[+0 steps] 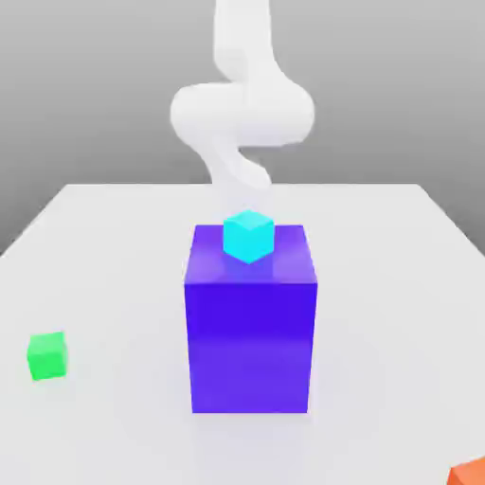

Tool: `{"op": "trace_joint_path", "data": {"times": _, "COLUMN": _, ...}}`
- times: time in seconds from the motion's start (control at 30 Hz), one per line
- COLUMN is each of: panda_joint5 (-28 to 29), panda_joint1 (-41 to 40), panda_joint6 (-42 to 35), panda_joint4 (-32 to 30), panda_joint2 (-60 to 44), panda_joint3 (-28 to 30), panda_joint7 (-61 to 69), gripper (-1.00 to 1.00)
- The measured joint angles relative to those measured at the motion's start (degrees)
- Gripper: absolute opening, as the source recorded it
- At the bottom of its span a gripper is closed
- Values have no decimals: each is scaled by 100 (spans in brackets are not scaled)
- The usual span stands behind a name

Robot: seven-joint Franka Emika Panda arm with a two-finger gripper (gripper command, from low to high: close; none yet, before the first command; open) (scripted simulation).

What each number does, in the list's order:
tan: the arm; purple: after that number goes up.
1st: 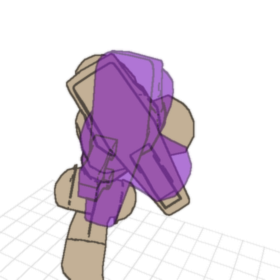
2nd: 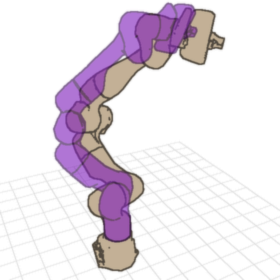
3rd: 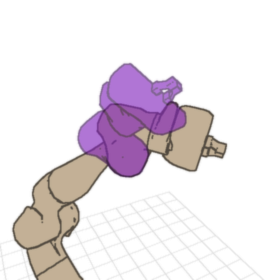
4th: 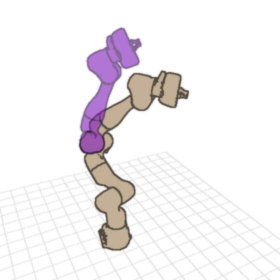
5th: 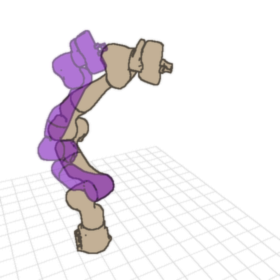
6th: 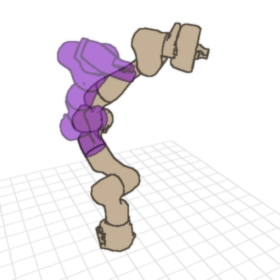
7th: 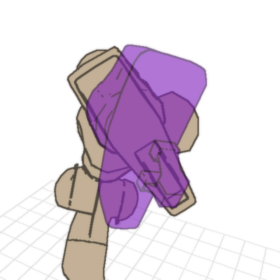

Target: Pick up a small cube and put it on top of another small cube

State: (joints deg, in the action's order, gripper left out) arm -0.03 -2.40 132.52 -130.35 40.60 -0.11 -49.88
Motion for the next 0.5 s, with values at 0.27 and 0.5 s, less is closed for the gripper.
{"op": "trace_joint_path", "data": {"times": 0.27, "panda_joint5": 50, "panda_joint1": -689, "panda_joint6": 239, "panda_joint4": 465, "panda_joint2": -1698, "panda_joint3": 37, "panda_joint7": -1352, "gripper": 0}}
{"op": "trace_joint_path", "data": {"times": 0.5, "panda_joint5": 85, "panda_joint1": -1141, "panda_joint6": 443, "panda_joint4": 863, "panda_joint2": -3151, "panda_joint3": 210, "panda_joint7": -2505, "gripper": 0}}
